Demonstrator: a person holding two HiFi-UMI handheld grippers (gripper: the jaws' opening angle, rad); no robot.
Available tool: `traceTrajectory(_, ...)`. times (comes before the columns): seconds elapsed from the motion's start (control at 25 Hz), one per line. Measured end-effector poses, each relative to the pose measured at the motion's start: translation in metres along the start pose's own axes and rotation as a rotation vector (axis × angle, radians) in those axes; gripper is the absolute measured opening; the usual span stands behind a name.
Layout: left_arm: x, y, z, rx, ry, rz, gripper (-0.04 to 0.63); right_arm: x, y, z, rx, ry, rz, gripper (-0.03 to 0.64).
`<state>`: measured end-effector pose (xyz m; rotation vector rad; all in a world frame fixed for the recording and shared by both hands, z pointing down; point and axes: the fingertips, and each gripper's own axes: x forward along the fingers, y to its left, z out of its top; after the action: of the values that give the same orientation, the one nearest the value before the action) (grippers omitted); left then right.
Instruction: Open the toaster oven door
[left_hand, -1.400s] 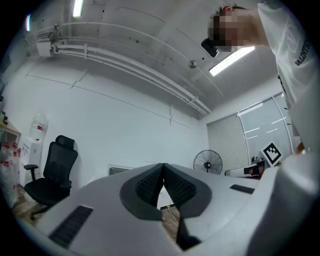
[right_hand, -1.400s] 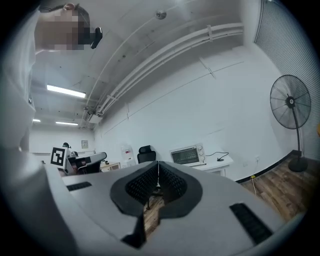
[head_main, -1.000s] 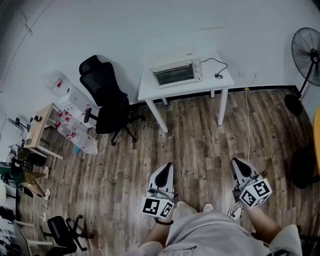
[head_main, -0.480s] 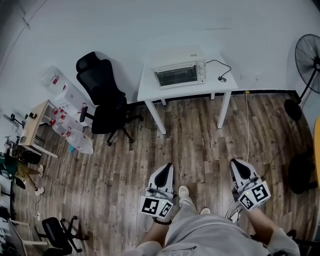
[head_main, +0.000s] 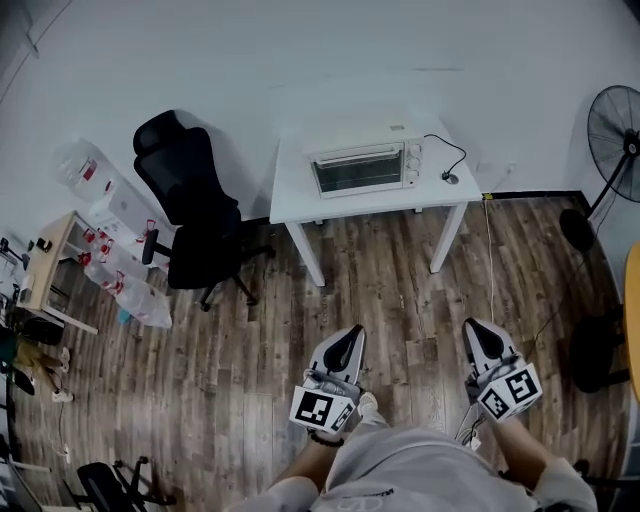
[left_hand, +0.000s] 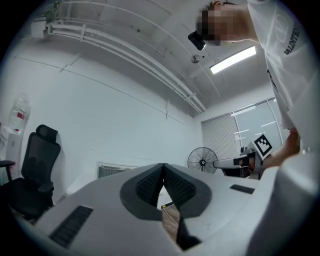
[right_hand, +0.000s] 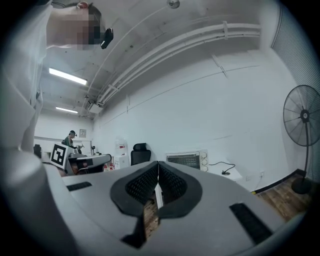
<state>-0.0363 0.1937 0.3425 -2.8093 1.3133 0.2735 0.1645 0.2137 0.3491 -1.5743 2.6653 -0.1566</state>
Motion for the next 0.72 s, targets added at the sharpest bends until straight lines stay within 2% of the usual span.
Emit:
traceTrajectory(0.32, 0.024, 0.064, -0.015, -0.091, 0.008, -0.019, 0.008, 0.068, 0.006, 0.001, -0.017, 0.028, -0.047, 0.017)
traceTrajectory(0.72, 0.043, 0.098, -0.017, -0.135, 0.003, -0.042, 0.008, 0.114, 0.008, 0.005, -0.021, 0.051, -0.058, 0.018)
